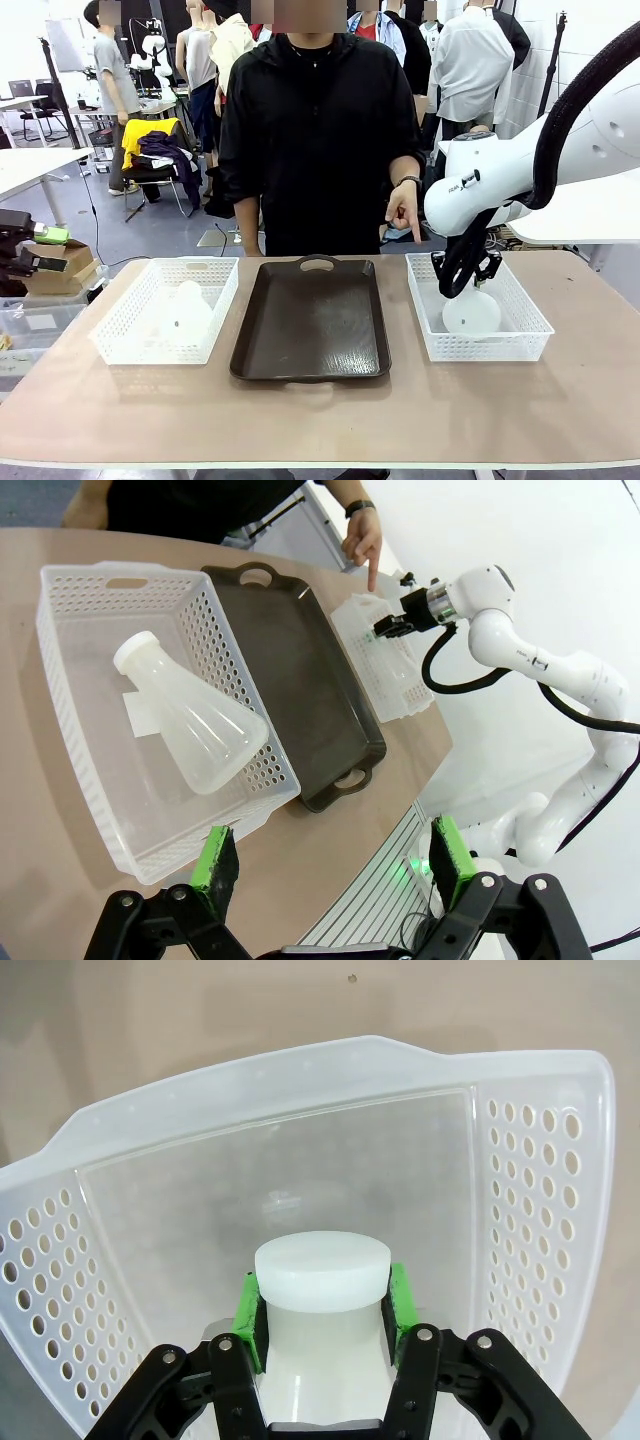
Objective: Prepare the laboratory tools.
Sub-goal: Pick up the Big flask that the person points to, then while moving the picked Big flask to the Handle tray indicated by the person, stop as directed by the person.
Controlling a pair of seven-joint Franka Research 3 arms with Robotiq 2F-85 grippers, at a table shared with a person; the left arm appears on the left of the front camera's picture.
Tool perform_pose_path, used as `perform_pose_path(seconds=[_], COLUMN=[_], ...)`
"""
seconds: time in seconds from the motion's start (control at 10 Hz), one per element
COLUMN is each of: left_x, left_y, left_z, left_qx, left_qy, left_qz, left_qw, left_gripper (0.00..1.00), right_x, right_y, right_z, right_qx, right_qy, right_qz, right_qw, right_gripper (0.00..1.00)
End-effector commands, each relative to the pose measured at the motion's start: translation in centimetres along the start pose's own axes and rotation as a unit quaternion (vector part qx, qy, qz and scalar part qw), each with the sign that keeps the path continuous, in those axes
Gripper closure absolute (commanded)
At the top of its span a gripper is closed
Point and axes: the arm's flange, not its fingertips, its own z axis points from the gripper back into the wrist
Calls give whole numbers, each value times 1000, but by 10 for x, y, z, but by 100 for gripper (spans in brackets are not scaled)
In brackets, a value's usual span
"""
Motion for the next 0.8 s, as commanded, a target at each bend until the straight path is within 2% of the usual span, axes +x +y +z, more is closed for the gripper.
perform_pose_path(seconds=[0.0,0.7], left_x=[-1,-1], left_y=[0,0], left_z=[2,2], left_qx=[-3,-3], left_qy=[1,1], left_qz=[-6,-6], left_qw=[1000,1000], left_gripper=[0,0], right_x=[5,0], right_y=[2,0], right_z=[-1,0], right_qx=[-17,0], right_qy=[-3,0], right_qz=[-7,0], right_qw=[1000,1000], right_gripper=[100,100])
